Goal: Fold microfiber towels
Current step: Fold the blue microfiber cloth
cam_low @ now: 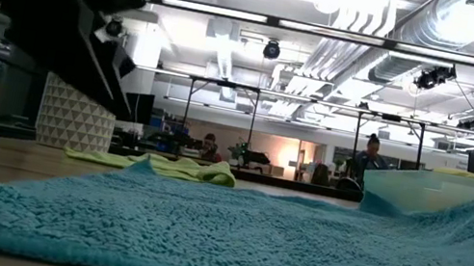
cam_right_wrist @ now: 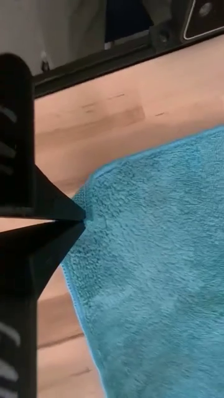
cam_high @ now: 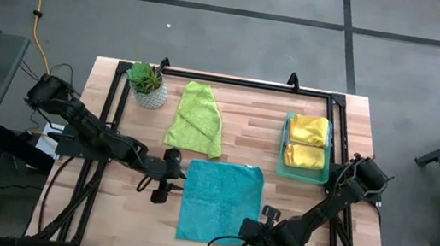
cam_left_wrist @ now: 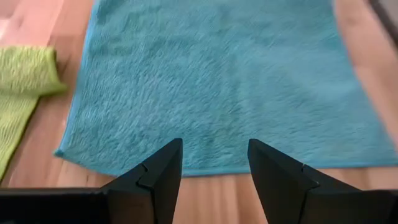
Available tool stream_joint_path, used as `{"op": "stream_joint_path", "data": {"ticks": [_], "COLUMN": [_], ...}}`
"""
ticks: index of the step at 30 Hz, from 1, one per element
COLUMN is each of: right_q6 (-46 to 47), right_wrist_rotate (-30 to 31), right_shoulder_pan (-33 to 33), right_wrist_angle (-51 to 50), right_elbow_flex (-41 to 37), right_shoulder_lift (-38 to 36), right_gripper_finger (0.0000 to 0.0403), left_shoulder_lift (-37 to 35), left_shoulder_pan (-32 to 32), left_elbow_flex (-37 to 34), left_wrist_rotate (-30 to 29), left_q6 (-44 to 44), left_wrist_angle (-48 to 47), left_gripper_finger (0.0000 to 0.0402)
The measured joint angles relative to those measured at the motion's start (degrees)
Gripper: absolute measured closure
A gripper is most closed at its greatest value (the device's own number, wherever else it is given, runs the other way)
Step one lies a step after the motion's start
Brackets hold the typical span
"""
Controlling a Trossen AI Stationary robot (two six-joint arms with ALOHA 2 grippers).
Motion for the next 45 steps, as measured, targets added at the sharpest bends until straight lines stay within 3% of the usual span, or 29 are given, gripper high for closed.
{"op": "stream_joint_path", "data": {"ticks": [6,11,15,22,26,36,45], "right_q6": [3.1,5.2,5.2,1.9,0.8,0.7,0.3], "right_wrist_rotate": [-3.5,-2.3,-0.9,0.1,0.5,2.1,3.6], "right_shoulder_pan": [1.3,2.7,3.3,3.4,3.2,3.2,3.2], "right_wrist_angle": [-0.2,-0.8,-0.8,-0.6,-0.5,-0.9,-1.1], "right_elbow_flex": [0.0,0.0,0.0,0.0,0.0,0.0,0.0], "right_shoulder_lift": [0.3,0.3,0.3,1.7,2.4,2.5,2.5], "right_gripper_finger": [0.0364,0.0320,0.0297,0.0288,0.0288,0.0288,0.0288], "left_shoulder_lift": [-2.6,-2.7,-1.0,5.2,12.6,31.3,33.1], "left_shoulder_pan": [-2.9,-6.0,-9.2,-16.1,-19.4,-22.5,-22.5], "left_elbow_flex": [0.0,0.0,0.0,0.8,8.0,31.4,34.9], "left_wrist_rotate": [0.0,0.0,-0.1,-1.1,-2.6,-3.3,-4.7], "left_q6": [-0.4,-2.2,-5.0,-5.0,-5.1,-0.8,-3.0], "left_wrist_angle": [1.4,1.5,2.0,11.6,8.0,-14.3,-18.4], "left_gripper_finger": [0.0229,0.0229,0.0229,0.0229,0.0229,0.0229,0.0229]}}
